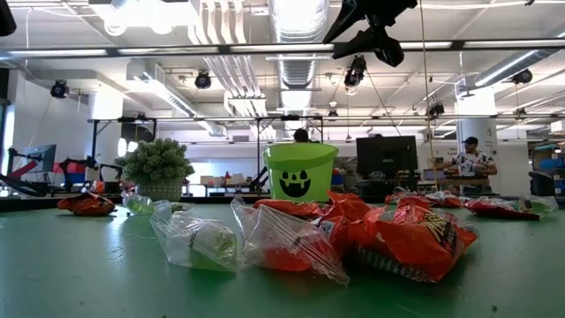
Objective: Organize candy in baskets
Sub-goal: Put the red candy into the black bucket, then put the orange candy into the violet bucket
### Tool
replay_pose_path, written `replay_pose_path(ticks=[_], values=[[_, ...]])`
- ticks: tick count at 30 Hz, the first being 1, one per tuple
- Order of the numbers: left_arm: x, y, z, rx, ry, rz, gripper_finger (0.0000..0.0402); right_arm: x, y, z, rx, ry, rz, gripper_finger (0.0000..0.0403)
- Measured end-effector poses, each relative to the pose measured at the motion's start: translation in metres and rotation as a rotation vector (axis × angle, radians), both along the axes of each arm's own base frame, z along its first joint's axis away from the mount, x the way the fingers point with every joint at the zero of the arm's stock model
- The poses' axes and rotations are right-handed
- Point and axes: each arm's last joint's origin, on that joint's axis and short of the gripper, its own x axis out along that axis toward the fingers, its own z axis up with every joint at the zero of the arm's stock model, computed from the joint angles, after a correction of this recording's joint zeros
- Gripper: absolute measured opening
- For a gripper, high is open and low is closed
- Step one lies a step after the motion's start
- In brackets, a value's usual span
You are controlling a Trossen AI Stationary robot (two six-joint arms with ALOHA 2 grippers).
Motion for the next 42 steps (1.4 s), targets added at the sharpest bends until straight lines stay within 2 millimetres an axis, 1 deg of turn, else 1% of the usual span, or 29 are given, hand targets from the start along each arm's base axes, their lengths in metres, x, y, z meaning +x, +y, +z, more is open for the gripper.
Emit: replay_pose_path(ticks=[5, 10, 15, 19, 22, 25, 28, 32, 34, 37, 42], values=[[0.000, 0.000, 0.000, 0.000, 0.000, -0.001, 0.0104, 0.000, 0.000, 0.000, 0.011, -0.002, -0.007, 0.0137], [0.000, 0.000, 0.000, 0.000, 0.002, 0.002, 0.0134, 0.000, 0.000, 0.000, 0.011, -0.002, -0.007, 0.0137], [0.001, 0.001, 0.000, 0.030, -0.019, 0.034, 0.0146, 0.000, 0.001, 0.000, 0.013, -0.003, -0.002, 0.0137], [0.004, 0.004, -0.001, 0.140, -0.117, 0.100, 0.0143, 0.001, 0.007, 0.000, 0.050, -0.010, 0.040, 0.0137], [0.005, 0.010, 0.002, 0.279, -0.214, 0.154, 0.0138, 0.003, 0.015, 0.000, 0.082, -0.014, 0.085, 0.0137], [0.007, 0.017, 0.012, 0.432, -0.310, 0.260, 0.0133, 0.006, 0.025, -0.002, 0.084, -0.008, 0.123, 0.0137], [0.008, 0.024, 0.025, 0.568, -0.416, 0.361, 0.0132, 0.012, 0.037, -0.008, 0.080, 0.018, 0.171, 0.0137], [0.009, 0.030, 0.044, 0.710, -0.548, 0.475, 0.0132, 0.023, 0.055, -0.021, 0.088, 0.067, 0.230, 0.0137], [0.008, 0.032, 0.053, 0.745, -0.588, 0.497, 0.0132, 0.029, 0.064, -0.028, 0.095, 0.096, 0.262, 0.0137], [0.006, 0.034, 0.063, 0.753, -0.618, 0.490, 0.0132, 0.036, 0.079, -0.038, 0.109, 0.132, 0.302, 0.0137], [0.005, 0.035, 0.067, 0.758, -0.618, 0.485, 0.0132, 0.041, 0.103, -0.050, 0.121, 0.177, 0.364, 0.0137]])
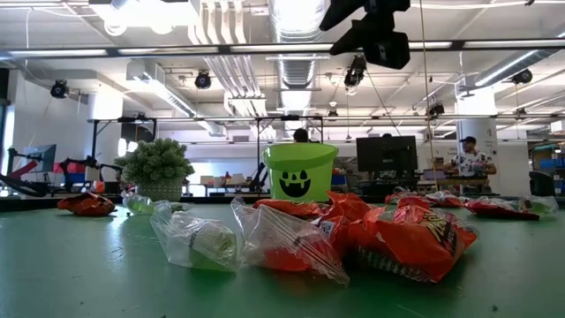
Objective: Organize candy in baskets
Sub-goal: Put the orange candy into the violet bucket
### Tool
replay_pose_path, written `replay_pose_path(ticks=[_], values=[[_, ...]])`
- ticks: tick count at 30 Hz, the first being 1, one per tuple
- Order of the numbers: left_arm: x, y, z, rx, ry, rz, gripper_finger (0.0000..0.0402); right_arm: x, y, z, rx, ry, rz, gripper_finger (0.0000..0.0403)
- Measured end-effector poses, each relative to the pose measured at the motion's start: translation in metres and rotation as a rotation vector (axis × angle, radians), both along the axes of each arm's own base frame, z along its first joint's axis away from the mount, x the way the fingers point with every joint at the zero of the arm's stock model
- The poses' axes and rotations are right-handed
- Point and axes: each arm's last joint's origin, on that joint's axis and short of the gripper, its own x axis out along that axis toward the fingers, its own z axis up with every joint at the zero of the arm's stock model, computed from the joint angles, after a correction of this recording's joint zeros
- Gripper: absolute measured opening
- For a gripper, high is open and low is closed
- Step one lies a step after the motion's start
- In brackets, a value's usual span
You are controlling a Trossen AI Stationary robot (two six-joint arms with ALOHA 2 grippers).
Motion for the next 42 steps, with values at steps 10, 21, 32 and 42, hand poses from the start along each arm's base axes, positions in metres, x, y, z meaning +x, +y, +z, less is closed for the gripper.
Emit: replay_pose_path(ticks=[10, 21, 32, 42], values=[[0.001, 0.000, -0.003, 0.010, -0.004, 0.042, 0.0132, 0.013, 0.020, -0.030, 0.007, 0.103, 0.032, 0.0137], [0.003, -0.001, -0.004, -0.105, -0.023, 0.127, 0.0132, 0.021, 0.033, -0.054, 0.049, 0.195, 0.124, 0.0137], [0.013, -0.008, -0.007, -0.136, -0.024, 0.149, 0.0132, 0.026, 0.053, -0.087, 0.015, 0.302, 0.184, 0.0137], [0.016, -0.010, -0.009, -0.130, -0.015, 0.149, 0.0132, 0.030, 0.068, -0.104, 0.023, 0.338, 0.200, 0.0137]])
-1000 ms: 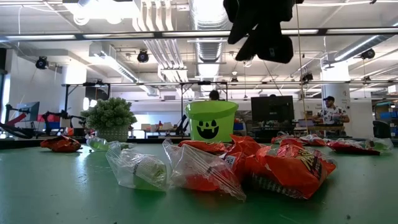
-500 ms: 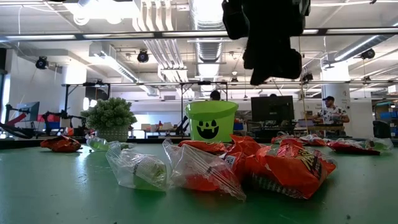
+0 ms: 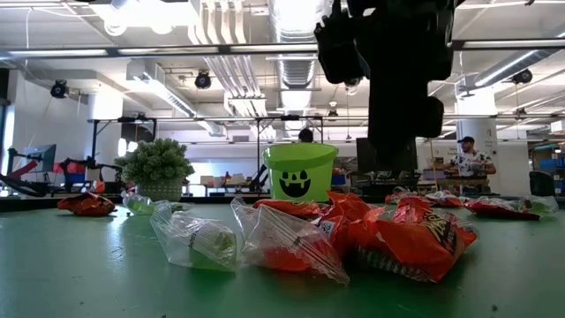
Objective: Organize candy in baskets
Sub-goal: Put the orange candy into the violet bucket
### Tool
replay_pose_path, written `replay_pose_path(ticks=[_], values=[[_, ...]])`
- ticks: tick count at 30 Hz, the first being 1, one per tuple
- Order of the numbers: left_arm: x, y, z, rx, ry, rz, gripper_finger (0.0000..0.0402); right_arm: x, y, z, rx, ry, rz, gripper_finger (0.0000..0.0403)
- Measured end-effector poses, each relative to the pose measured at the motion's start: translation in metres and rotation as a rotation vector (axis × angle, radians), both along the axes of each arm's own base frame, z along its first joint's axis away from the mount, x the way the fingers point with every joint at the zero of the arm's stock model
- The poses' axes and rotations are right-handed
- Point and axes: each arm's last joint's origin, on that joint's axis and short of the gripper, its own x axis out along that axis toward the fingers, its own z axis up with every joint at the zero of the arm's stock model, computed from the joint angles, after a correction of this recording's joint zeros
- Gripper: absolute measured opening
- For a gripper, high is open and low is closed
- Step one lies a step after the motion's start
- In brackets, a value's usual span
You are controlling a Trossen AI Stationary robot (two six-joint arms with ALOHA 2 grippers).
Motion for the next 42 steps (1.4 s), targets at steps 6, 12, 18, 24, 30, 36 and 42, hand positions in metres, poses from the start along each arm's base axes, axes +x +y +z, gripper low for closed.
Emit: replay_pose_path(ticks=[6, 12, 18, 24, 30, 36, 42], values=[[0.000, 0.000, 0.000, 0.000, 0.001, 0.000, 0.0132, 0.003, 0.012, -0.005, 0.012, -0.027, 0.016, 0.0137], [0.000, 0.000, 0.000, -0.005, -0.001, 0.001, 0.0132, 0.006, 0.020, -0.026, 0.028, 0.031, 0.015, 0.0137], [0.000, 0.000, 0.001, -0.011, -0.008, 0.000, 0.0132, 0.007, 0.021, -0.034, 0.052, 0.063, 0.031, 0.0137], [0.000, 0.000, 0.001, -0.011, -0.008, 0.000, 0.0132, 0.008, 0.021, -0.033, 0.051, 0.044, 0.027, 0.0137], [0.000, 0.000, 0.001, -0.010, -0.007, 0.000, 0.0132, 0.010, 0.022, -0.045, 0.042, 0.075, 0.018, 0.0137], [0.000, 0.000, 0.001, -0.010, -0.007, 0.000, 0.0132, 0.010, 0.022, -0.049, 0.037, 0.085, 0.018, 0.0136], [0.000, 0.000, 0.001, -0.010, -0.007, 0.000, 0.0132, 0.010, 0.022, -0.049, 0.037, 0.088, 0.018, 0.0089]])
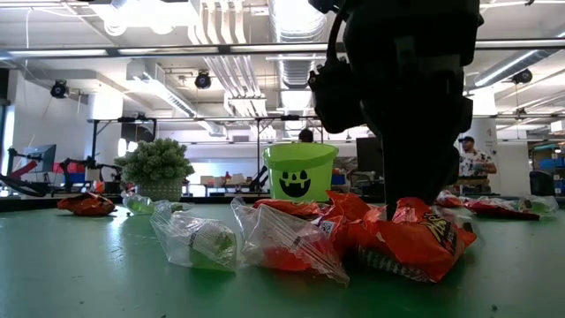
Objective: Organize candy in baskets
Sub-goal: Put the orange candy into the violet bucket
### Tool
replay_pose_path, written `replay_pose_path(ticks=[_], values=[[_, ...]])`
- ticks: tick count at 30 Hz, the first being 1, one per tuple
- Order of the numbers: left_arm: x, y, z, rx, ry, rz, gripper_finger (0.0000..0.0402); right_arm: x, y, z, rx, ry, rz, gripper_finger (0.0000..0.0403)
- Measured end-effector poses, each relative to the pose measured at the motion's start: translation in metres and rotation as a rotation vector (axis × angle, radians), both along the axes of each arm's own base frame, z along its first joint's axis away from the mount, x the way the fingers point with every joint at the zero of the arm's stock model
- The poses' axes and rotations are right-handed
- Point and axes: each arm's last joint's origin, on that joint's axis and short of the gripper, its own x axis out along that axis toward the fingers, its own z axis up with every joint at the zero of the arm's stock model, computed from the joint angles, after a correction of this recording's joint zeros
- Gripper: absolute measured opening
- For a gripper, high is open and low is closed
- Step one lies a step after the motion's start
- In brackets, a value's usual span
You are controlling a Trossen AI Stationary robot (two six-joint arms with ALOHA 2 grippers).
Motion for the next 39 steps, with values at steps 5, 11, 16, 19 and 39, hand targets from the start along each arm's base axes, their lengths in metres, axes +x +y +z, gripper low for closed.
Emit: replay_pose_path(ticks=[5, 11, 16, 19, 39], values=[[0.000, 0.000, 0.000, 0.000, 0.000, 0.000, 0.0132, 0.000, 0.000, 0.000, 0.001, 0.001, 0.001, 0.0020], [0.000, 0.000, 0.000, 0.000, -0.001, 0.000, 0.0132, -0.002, 0.000, 0.005, 0.012, -0.004, 0.004, 0.0009], [0.000, 0.000, 0.000, -0.001, -0.002, 0.000, 0.0132, -0.003, -0.001, 0.034, 0.032, -0.056, 0.001, 0.0009], [0.000, 0.000, 0.000, -0.002, -0.003, 0.000, 0.0132, -0.009, -0.003, 0.059, 0.023, -0.056, 0.001, 0.0009], [0.003, -0.002, -0.001, 0.003, 0.003, 0.001, 0.0132, -0.115, -0.005, 0.196, -0.103, -0.168, -0.148, 0.0009]])
